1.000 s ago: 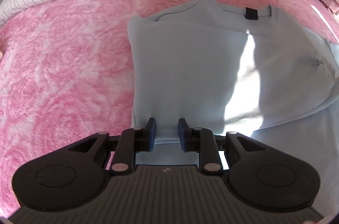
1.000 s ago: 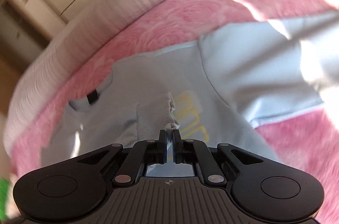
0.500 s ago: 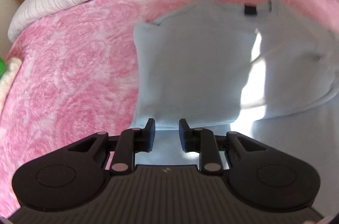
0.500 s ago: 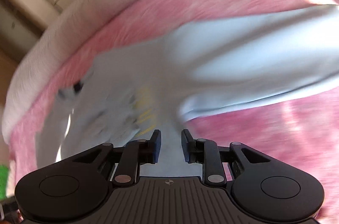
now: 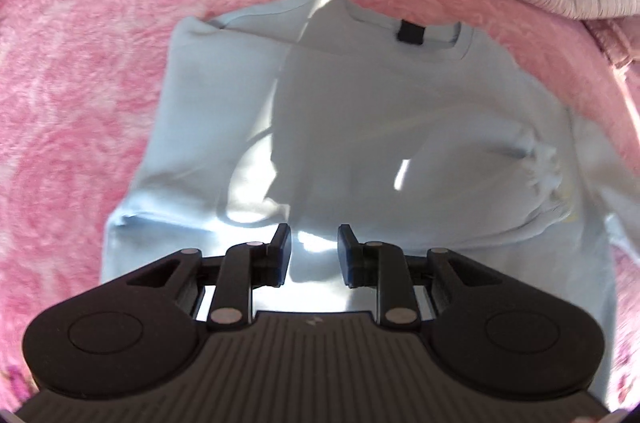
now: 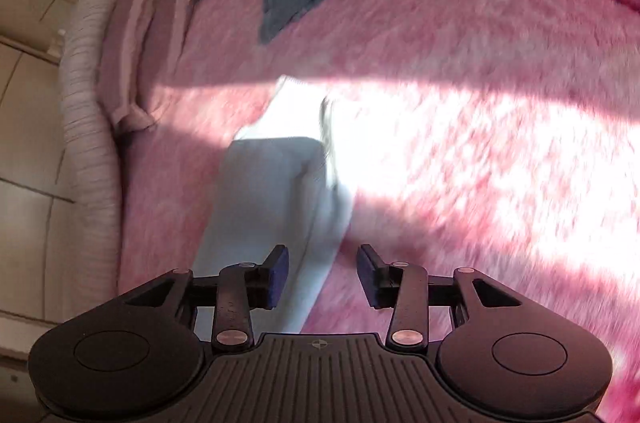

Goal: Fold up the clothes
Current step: 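Fold the other sleeve across the body with the right gripper, then release the sleeve and lift the right gripper away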

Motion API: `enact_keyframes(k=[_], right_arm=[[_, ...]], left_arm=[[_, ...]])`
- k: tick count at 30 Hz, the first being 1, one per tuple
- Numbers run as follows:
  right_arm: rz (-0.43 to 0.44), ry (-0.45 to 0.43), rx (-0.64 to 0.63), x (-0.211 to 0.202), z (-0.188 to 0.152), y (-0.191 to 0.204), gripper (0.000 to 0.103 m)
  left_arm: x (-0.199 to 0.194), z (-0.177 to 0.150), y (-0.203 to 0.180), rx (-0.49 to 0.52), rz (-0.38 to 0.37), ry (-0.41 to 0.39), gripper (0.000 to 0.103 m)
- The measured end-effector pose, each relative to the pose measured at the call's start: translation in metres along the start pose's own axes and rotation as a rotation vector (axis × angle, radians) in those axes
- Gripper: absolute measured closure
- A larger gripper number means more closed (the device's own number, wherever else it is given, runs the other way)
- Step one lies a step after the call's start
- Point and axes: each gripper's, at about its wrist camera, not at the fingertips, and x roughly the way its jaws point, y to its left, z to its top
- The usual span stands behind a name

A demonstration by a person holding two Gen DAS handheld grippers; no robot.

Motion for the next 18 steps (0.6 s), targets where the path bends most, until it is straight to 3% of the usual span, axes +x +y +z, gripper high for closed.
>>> enact_keyframes(k=[6, 7, 8, 9, 14, 18], right_arm=[[0.006, -0.039, 0.046, 0.011, 0.014, -0.007, 0.062], [0.005, -0.044, 0.04, 0.011, 0.015, -0.004, 0.08], [0.009, -0.052, -0.046, 0.007, 0.006, 0.015, 0.094], [0.014, -0.059, -0.133, 0.003, -0.002, 0.034, 0.096], [0.04, -0.095, -0.569, -0.017, -0.045, 0.131, 0.1], [0.279, -0.063, -1.032, -0.069, -0.158, 0.218, 0.099]], left_arm=[[-0.002, 0.006, 0.0, -0.063, -0.064, 0.016, 0.081], [-0.003, 0.006, 0.002, -0.072, -0.069, 0.019, 0.081], [-0.003, 0.005, 0.004, -0.083, -0.073, 0.023, 0.081], [-0.005, 0.004, 0.006, -0.099, -0.08, 0.026, 0.081], [-0.015, -0.003, 0.022, -0.192, -0.127, 0.034, 0.082], [-0.021, -0.011, 0.034, -0.27, -0.15, 0.041, 0.082]])
